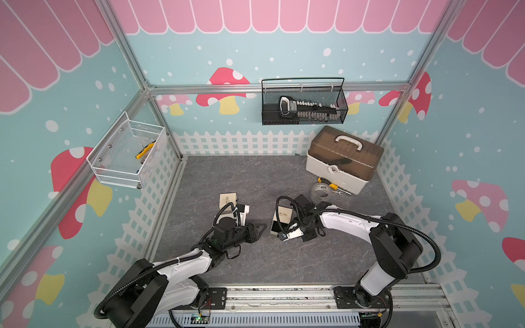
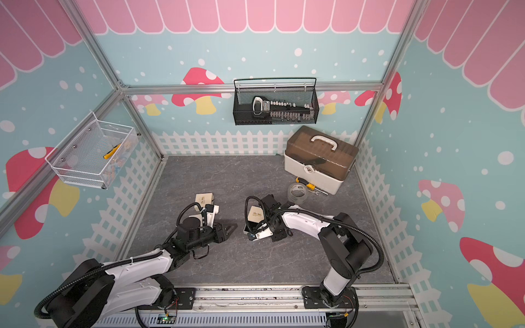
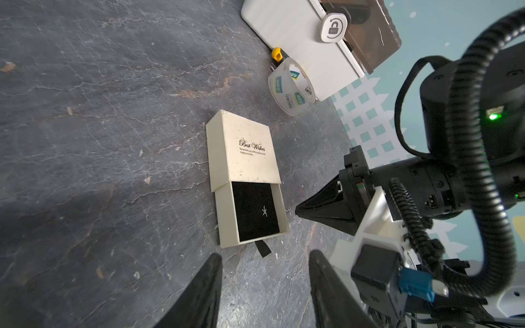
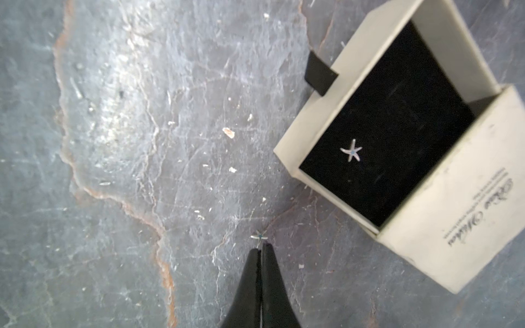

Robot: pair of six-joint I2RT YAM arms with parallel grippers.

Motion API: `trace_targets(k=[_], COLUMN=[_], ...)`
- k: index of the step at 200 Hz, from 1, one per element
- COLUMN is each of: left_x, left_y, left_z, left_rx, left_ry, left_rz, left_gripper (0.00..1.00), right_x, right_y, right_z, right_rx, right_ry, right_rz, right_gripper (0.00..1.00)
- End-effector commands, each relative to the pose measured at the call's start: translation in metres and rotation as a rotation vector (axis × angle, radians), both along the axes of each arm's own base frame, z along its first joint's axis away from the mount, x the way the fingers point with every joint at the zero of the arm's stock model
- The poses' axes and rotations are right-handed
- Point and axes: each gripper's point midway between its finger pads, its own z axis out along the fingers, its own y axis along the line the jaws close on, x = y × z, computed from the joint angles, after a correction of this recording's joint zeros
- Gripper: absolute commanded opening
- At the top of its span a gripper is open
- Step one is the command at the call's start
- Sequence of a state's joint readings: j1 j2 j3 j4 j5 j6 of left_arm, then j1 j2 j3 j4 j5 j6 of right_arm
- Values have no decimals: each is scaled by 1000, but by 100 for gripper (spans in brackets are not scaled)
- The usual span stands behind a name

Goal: Place the earrings into the drawer-style jewelry box
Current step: Pick up the earring from the center of the board.

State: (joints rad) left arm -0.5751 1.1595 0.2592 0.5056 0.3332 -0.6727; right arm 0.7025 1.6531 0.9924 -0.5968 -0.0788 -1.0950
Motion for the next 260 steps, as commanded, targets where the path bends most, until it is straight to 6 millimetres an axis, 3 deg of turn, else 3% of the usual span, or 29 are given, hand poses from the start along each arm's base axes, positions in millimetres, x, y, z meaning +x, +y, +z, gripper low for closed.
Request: trace_targets(k=[1,77,260], left_x=[2,-15,-8], left_y=[2,-19,-18], left_z=[-2,2,0], left_rx=[13,-35,-4], left_ry=[-11,-41,-39], left_rz=[6,-113,-97], left_gripper=[51,51,49], right_x=[-3,5,-3], right_y=[4,2,-3], right_z=[3,-3,-10], right_rx=[6,-79,-128], right_ry=[-5,-4,38], right_rz=[42,172,212], right_gripper=[15,18,15])
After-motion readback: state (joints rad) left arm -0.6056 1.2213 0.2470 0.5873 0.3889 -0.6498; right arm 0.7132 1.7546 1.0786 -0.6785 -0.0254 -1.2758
